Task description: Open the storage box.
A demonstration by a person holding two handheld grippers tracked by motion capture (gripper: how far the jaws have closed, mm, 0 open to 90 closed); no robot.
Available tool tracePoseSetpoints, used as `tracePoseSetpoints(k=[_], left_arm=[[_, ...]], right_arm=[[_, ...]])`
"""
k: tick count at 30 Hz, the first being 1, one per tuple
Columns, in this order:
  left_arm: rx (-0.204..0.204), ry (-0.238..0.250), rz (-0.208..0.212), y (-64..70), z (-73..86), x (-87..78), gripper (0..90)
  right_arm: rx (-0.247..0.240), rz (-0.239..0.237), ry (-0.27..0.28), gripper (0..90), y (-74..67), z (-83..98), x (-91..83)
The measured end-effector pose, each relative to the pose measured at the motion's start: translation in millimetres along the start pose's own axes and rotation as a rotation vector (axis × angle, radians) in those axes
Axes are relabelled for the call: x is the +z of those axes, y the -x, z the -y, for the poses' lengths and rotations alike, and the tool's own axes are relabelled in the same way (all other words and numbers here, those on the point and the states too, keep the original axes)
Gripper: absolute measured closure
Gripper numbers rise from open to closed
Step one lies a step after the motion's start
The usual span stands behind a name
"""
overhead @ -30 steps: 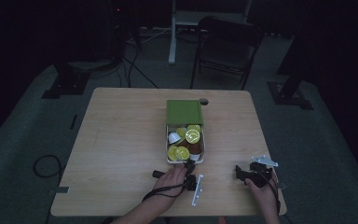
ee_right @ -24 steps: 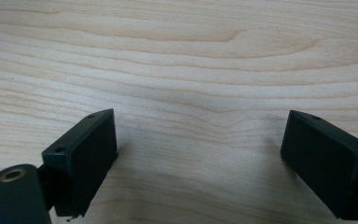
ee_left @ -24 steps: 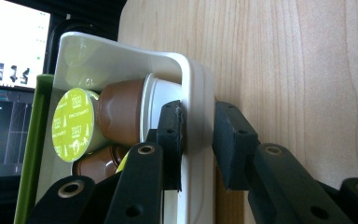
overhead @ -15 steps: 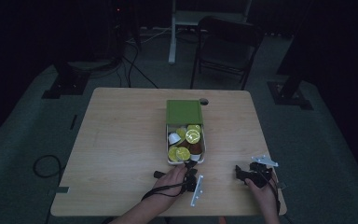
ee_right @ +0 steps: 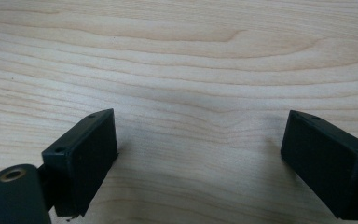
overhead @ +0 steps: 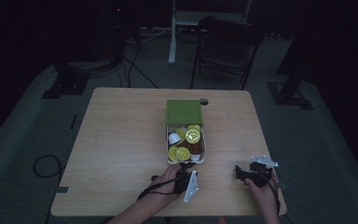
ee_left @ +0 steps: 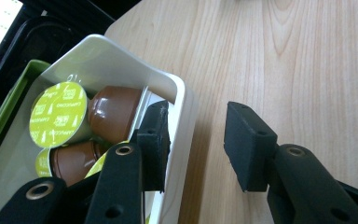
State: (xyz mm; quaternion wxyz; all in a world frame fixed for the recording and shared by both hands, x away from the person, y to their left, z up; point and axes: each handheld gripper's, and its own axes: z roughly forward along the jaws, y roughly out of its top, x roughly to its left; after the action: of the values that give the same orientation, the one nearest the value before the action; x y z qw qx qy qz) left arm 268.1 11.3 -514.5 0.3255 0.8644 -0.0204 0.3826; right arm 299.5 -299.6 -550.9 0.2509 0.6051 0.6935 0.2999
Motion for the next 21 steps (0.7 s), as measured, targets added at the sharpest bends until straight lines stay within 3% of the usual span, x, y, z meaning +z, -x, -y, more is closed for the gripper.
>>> tracePoseSetpoints(k=[10, 21], left_arm=[[-0.125, 0.03, 0.038, -5.1, 9.2, -17.5, 61.4], [-0.204, 0.012, 0.073, -7.3, 24.0, -27.9, 63.9]], right_arm=[[0.0, 0.0, 0.0, 10.1, 0.0, 0.0, 0.0], [0.0, 0.0, 0.0, 10.1, 0.0, 0.0, 0.0]])
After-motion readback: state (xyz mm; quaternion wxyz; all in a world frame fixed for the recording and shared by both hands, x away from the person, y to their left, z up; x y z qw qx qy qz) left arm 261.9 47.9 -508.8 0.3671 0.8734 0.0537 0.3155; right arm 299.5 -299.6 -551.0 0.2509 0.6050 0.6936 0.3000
